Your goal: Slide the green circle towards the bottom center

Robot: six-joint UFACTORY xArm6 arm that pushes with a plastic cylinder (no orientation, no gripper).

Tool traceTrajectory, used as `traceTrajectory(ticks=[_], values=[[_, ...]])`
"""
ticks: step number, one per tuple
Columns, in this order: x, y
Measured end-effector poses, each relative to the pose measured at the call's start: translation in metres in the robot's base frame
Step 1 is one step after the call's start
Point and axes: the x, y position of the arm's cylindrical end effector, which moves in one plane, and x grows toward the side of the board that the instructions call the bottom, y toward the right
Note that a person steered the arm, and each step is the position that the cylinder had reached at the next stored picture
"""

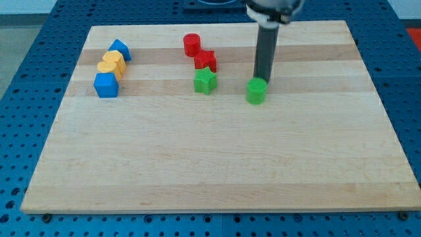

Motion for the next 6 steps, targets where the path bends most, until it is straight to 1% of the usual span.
traceTrajectory(ticks=[1, 2, 3, 4, 5, 6], values=[[0.049, 0.000], [0.003, 0.005], [0.057, -0.023], [0.090, -0.001], [0.057, -0.010], [0.057, -0.032]])
